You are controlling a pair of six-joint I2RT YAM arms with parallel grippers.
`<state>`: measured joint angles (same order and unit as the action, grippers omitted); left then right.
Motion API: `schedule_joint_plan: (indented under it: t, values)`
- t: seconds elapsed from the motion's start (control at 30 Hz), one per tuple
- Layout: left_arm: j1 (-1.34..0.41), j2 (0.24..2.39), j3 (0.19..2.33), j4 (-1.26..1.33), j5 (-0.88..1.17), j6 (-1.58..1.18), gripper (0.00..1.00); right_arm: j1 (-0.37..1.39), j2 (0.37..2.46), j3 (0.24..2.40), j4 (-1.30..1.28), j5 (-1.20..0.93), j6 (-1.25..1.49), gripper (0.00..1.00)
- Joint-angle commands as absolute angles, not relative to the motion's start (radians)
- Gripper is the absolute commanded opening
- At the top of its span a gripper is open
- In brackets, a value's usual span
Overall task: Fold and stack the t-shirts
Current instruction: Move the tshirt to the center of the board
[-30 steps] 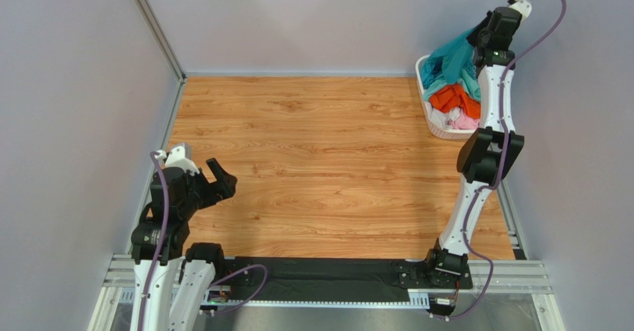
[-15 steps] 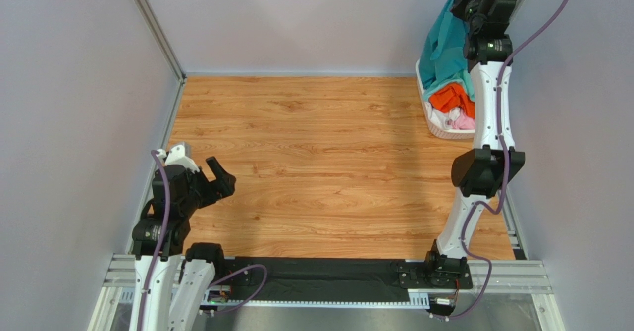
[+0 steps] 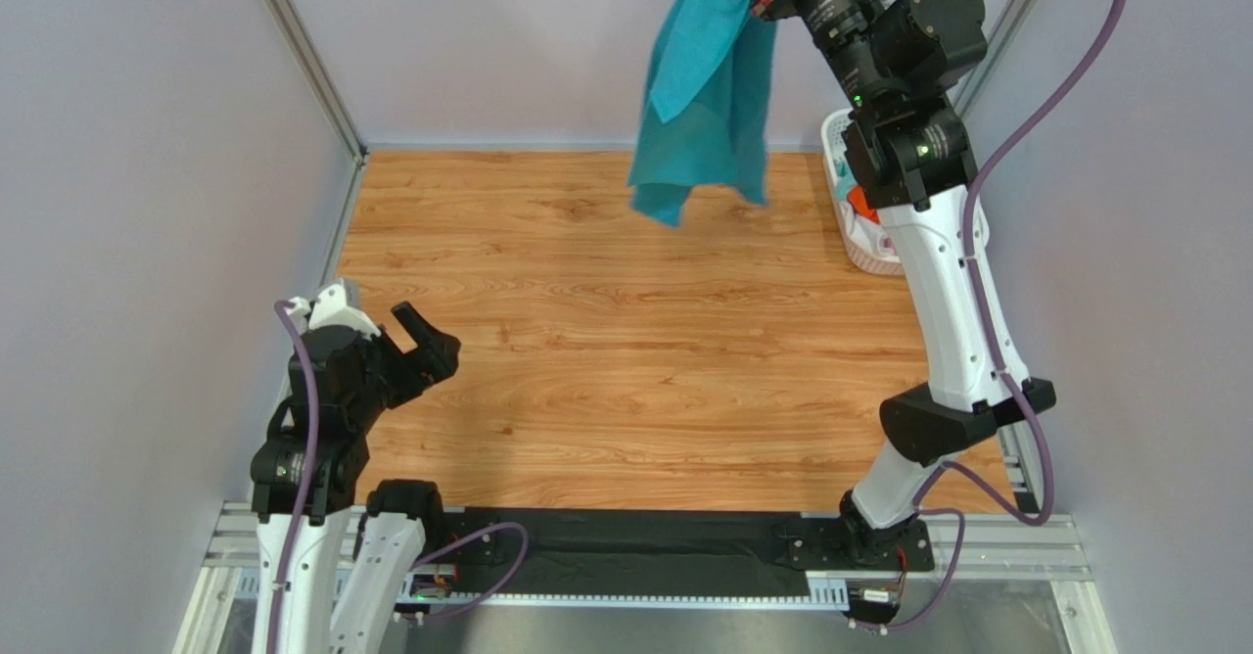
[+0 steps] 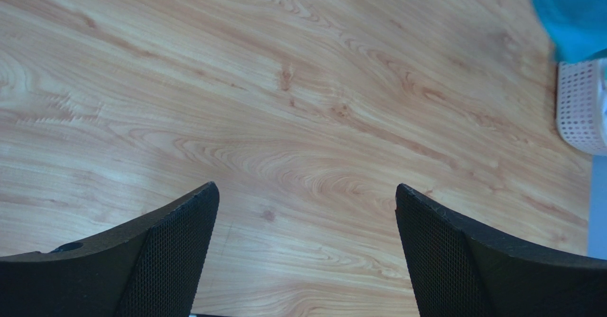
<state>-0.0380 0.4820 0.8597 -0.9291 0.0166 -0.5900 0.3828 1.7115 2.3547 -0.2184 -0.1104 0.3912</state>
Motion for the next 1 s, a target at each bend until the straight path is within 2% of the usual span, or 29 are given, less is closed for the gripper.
schedule_joint_plan:
  t: [0.0,0.1,0.23,0.27,0.33,0.37,0.5,0.57,0.6,0.63,0.67,0.83,0.97]
  values:
    - [-0.037,0.465,0.939,-0.93,0.008,-0.62,1.0,0.44,1.692,2.376,-0.172,-0.163,0.449,0.0]
    - [-0.037,0.453,0.972,-0.942,0.015,-0.63,1.0,0.469,1.631,2.28,-0.124,-0.173,0.468,0.0]
    - [-0.037,0.44,0.971,-0.96,0.047,-0.658,1.0,0.465,1.49,1.978,-0.107,-0.019,0.43,0.02]
    - [-0.037,0.442,0.963,-0.962,0.057,-0.666,1.0,0.459,1.429,1.822,-0.107,-0.002,0.426,0.02]
    - [-0.037,0.443,0.934,-0.96,0.092,-0.678,1.0,0.428,1.359,1.661,-0.11,0.106,0.439,0.02]
    - [-0.037,0.443,0.921,-0.959,0.119,-0.696,1.0,0.417,1.298,1.475,-0.115,0.13,0.457,0.02]
    - [-0.038,0.46,0.815,-0.918,0.213,-0.725,1.0,0.298,1.212,1.075,-0.135,0.256,0.479,0.05]
    - [-0.038,0.471,0.773,-0.901,0.235,-0.736,1.0,0.235,1.195,0.975,-0.182,0.241,0.523,0.3]
    - [-0.038,0.488,0.735,-0.881,0.245,-0.748,1.0,0.179,1.183,0.895,-0.189,0.207,0.523,0.52]
    - [-0.038,0.498,0.72,-0.865,0.253,-0.75,1.0,0.155,1.177,0.872,-0.218,0.203,0.526,0.86]
    - [-0.038,0.512,0.703,-0.85,0.271,-0.755,1.0,0.141,1.169,0.855,-0.239,0.21,0.523,0.99]
    - [-0.047,0.632,0.627,-0.717,0.327,-0.775,1.0,0.127,1.097,0.873,-0.388,0.227,0.476,1.0]
    - [-0.086,0.73,0.611,-0.611,0.292,-0.785,1.0,0.127,1.023,0.825,-0.457,0.172,0.472,1.0]
